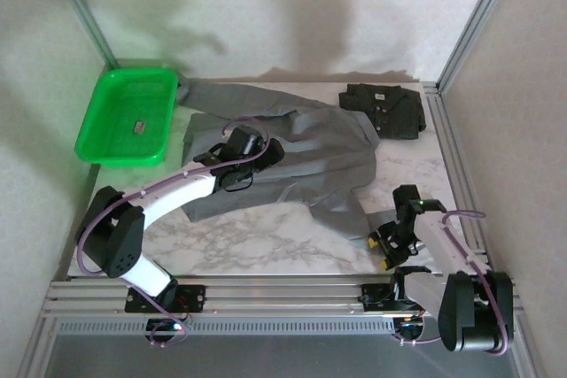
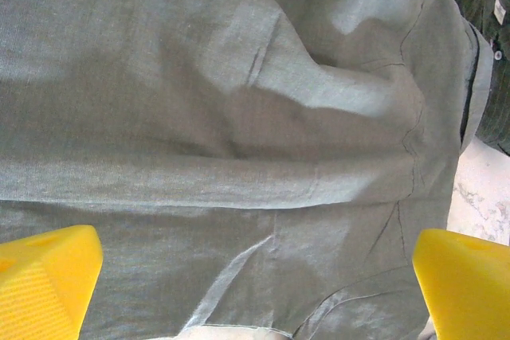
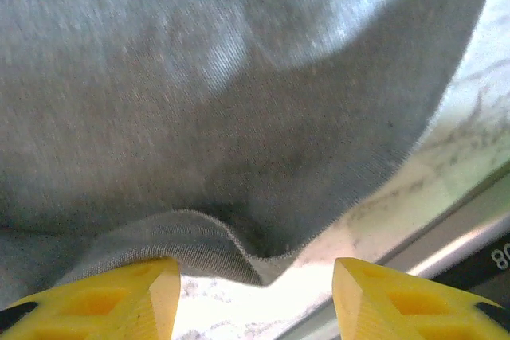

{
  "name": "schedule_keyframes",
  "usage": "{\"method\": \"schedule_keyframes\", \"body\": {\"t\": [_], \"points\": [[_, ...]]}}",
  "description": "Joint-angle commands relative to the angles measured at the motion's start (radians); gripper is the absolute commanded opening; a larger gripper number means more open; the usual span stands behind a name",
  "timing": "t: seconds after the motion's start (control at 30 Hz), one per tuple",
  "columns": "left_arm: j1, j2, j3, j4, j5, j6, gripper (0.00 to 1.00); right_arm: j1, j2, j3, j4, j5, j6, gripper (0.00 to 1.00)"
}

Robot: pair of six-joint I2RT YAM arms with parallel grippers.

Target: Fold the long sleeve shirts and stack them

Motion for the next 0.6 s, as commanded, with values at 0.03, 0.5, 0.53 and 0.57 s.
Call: {"method": "schedule_keyframes", "body": {"t": [0.03, 0.5, 0.53, 0.57], "points": [[-0.009, -0.004, 0.008, 0.002, -0.031, 0.000, 0.99, 0.035, 0.126, 0.052, 0.093, 0.080, 0.029, 0.50], [-0.012, -0.067, -0.027, -0.018, -0.065, 0.012, 0.99, 0.113, -0.010, 0.140, -0.039, 0.066, -0.010, 0.00], [-0.015, -0.064, -0.027, -0.018, -0.068, 0.010, 0.99, 0.115, -0.042, 0.155, -0.070, 0.050, -0.011, 0.00], [-0.017, -0.062, -0.029, -0.019, -0.070, 0.010, 0.99, 0.118, -0.068, 0.174, -0.089, 0.034, -0.008, 0.00]]}}
